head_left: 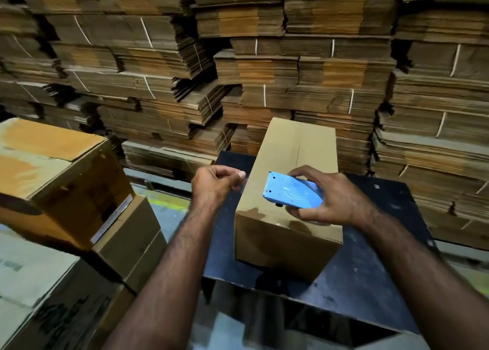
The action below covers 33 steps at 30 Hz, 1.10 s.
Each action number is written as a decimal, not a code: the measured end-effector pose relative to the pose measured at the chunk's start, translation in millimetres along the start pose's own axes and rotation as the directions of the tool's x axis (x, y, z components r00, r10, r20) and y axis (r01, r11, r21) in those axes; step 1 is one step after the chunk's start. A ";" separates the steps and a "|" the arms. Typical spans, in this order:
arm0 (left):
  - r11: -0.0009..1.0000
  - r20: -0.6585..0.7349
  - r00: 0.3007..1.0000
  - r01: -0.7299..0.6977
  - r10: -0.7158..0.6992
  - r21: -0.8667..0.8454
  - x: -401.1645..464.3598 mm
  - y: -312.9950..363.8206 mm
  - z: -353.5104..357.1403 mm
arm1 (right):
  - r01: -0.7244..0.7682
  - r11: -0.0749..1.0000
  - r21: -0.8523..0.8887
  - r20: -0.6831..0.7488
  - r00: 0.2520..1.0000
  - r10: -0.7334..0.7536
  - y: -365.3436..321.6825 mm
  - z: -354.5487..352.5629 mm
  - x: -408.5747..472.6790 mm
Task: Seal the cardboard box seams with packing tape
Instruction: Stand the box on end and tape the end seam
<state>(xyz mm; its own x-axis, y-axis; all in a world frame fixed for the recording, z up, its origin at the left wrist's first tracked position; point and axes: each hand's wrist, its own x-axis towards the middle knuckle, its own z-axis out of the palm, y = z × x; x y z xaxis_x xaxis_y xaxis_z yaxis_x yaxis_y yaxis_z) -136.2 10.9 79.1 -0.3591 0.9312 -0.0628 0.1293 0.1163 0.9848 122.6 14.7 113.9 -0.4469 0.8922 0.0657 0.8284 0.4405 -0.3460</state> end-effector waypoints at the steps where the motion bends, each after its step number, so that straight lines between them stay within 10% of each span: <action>1: 0.999 0.011 1.000 0.025 -0.025 -0.023 -0.8 -2.5 -0.2 | -0.006 1.000 -0.011 0.005 1.000 0.006 1.5 3.0 -2.0; 13: 0.982 -0.014 0.993 0.122 -0.121 0.141 -8.6 -28.2 -2.9 | -0.046 0.983 -0.179 0.141 0.987 0.072 -16.9 14.0 6.7; 17: 0.988 0.040 0.992 0.121 -0.118 -0.095 -7.9 -15.0 -16.5 | -0.017 0.997 -0.072 0.002 1.000 0.017 -18.0 6.9 5.0; 33: 0.985 0.031 0.985 -0.172 0.171 0.024 -4.4 52.2 -4.5 | 0.112 0.994 -0.014 -0.260 0.959 -0.112 -14.0 -17.1 3.1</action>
<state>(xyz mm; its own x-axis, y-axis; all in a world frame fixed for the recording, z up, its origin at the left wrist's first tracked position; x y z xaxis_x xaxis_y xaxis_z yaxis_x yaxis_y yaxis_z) -132.0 11.3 131.5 -0.3033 0.9475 0.1015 0.2112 -0.0370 0.9767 115.5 13.0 135.0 -0.4332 0.8326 0.3453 0.7777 0.5389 -0.3238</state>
